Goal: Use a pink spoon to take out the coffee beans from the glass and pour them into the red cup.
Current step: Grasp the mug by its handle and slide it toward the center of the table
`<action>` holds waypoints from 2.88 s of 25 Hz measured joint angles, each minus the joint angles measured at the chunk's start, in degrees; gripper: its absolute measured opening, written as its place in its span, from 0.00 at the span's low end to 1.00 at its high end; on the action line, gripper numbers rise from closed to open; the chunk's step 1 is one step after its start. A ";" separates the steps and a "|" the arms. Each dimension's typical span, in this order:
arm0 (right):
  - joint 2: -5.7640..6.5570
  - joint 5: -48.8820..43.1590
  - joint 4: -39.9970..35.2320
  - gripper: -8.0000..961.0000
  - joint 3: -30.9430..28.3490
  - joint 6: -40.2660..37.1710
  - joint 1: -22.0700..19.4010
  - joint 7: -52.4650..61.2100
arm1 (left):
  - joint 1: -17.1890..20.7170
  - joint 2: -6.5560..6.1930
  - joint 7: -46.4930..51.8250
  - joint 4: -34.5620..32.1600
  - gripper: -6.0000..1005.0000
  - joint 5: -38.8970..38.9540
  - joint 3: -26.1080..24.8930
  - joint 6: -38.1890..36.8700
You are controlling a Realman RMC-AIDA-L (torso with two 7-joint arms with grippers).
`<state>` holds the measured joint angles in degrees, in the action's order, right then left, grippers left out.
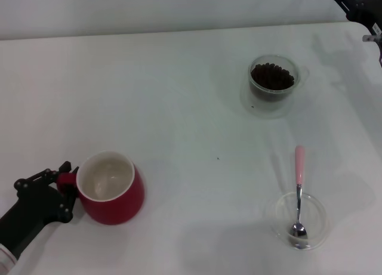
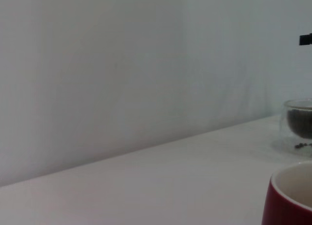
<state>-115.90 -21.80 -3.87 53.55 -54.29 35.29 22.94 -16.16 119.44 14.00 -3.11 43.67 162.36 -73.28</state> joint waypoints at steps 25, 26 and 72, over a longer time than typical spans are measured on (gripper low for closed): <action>0.07 -0.17 0.00 0.89 0.52 -0.23 0.24 0.01 | -2.25 0.26 -5.67 -8.22 0.09 0.67 -0.21 6.23; 0.07 -0.29 0.00 0.89 0.59 -0.24 0.29 0.00 | -2.49 0.27 -6.11 -8.61 0.09 0.67 -0.20 6.80; 0.41 -0.43 -1.23 0.88 0.74 0.14 -0.05 -0.21 | -1.57 0.18 -6.72 -10.78 0.71 1.21 -0.82 5.92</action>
<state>-115.49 -22.23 -5.10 54.29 -54.15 35.25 22.72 -17.73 119.62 7.28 -13.88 44.88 161.54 -67.36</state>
